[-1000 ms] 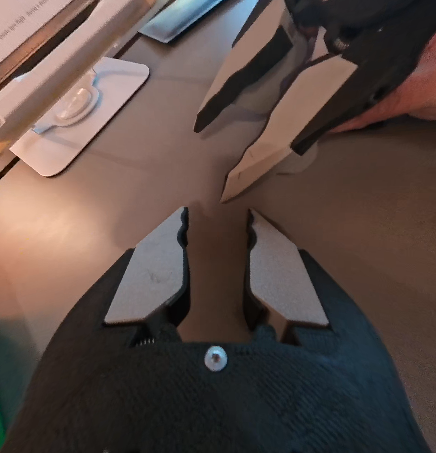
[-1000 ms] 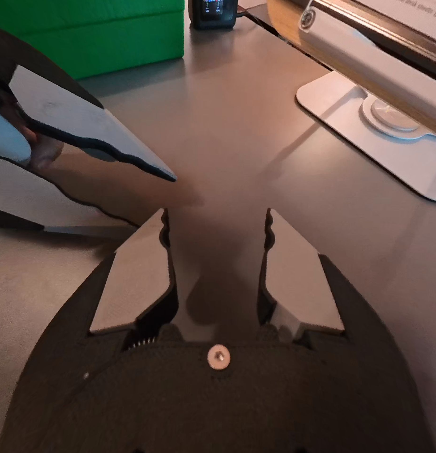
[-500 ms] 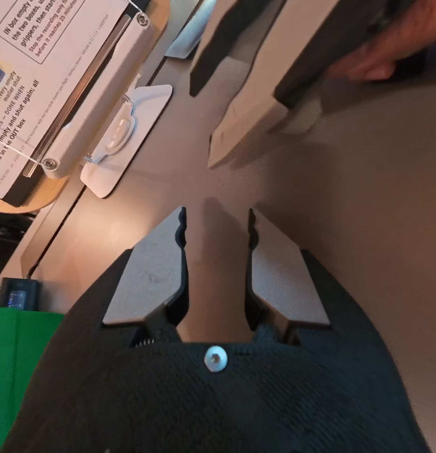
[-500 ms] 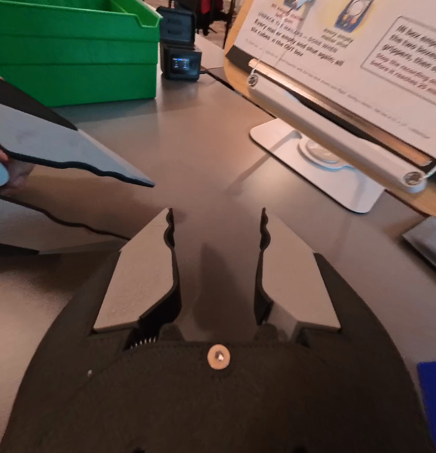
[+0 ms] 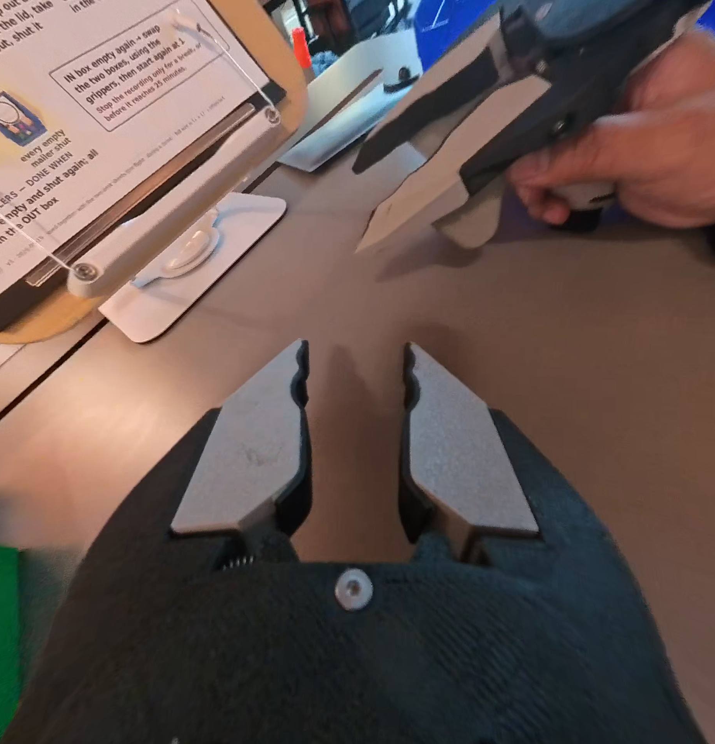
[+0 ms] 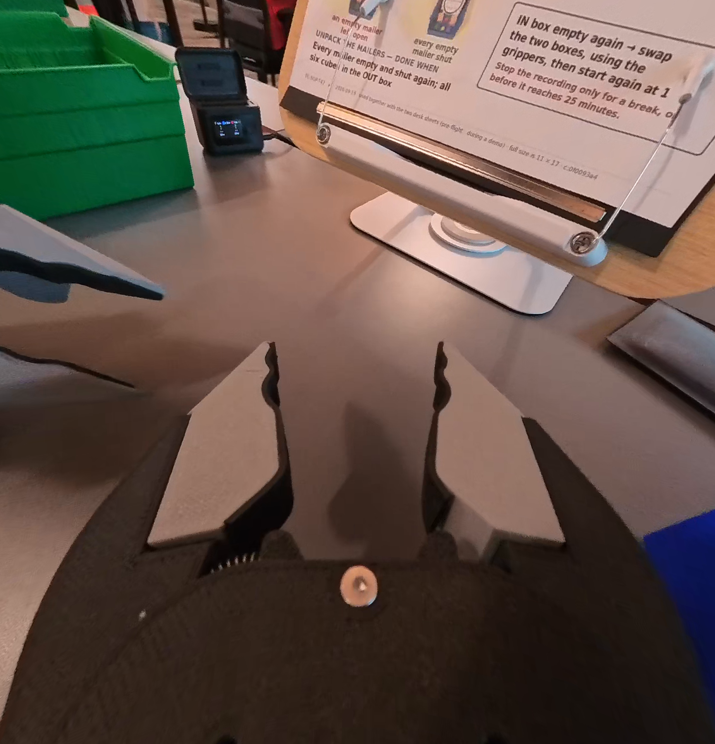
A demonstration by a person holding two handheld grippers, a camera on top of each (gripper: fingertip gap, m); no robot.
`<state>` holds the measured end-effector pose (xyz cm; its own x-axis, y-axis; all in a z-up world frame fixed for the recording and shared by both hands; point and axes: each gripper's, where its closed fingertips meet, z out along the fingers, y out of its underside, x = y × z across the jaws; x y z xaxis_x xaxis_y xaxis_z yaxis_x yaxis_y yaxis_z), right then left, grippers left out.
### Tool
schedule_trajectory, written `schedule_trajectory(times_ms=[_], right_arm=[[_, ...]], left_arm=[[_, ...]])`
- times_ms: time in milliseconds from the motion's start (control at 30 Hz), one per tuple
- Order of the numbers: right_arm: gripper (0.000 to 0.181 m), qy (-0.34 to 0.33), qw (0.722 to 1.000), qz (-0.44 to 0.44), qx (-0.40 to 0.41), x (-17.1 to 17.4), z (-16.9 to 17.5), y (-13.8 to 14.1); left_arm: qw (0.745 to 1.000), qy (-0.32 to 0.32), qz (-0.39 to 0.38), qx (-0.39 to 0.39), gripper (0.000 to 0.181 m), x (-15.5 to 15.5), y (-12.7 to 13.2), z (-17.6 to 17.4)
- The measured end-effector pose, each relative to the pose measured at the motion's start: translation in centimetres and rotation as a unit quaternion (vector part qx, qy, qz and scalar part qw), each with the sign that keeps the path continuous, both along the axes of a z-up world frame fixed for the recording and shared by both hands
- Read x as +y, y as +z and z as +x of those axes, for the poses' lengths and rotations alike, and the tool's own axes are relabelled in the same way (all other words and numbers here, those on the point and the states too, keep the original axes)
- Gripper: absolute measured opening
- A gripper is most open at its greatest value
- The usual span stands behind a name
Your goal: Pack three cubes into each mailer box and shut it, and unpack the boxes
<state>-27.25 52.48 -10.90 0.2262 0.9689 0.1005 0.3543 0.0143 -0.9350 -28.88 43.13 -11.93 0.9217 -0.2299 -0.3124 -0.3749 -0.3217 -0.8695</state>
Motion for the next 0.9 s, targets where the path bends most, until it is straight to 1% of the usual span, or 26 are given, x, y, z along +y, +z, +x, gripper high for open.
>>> schedule_trajectory(times_ms=[100, 267, 400, 533, 700, 900], right_arm=[[0.077, 0.004, 1.000, 0.004, -0.002, 0.1, -0.4, 0.0], [0.082, 0.018, 1.000, 0.018, -0.014, 0.1, -1.4, -0.3], [0.087, 0.015, 0.999, 0.026, -0.028, 0.2, -1.7, -0.6], [0.094, 0.013, 0.999, 0.024, -0.016, 0.5, -1.8, -0.3], [0.094, 0.001, 1.000, 0.017, -0.003, 0.9, -1.6, 0.0], [0.095, -0.015, 0.998, 0.054, -0.022, 0.9, -0.9, -0.2]], left_arm=[[1.000, -0.016, -0.002, -0.018, 0.045, 0.0, 0.1, 0.2], [0.999, -0.029, -0.020, 0.030, 0.046, 0.2, -0.9, 0.7], [0.998, -0.039, -0.027, 0.042, 0.046, 0.0, -1.2, 1.4], [0.998, -0.045, -0.030, 0.044, 0.046, -0.1, -1.3, 1.7], [0.999, -0.038, -0.019, 0.034, 0.048, -0.3, -0.8, 1.6], [0.999, -0.035, 0.021, -0.012, 0.055, -1.2, 0.8, 2.0]])
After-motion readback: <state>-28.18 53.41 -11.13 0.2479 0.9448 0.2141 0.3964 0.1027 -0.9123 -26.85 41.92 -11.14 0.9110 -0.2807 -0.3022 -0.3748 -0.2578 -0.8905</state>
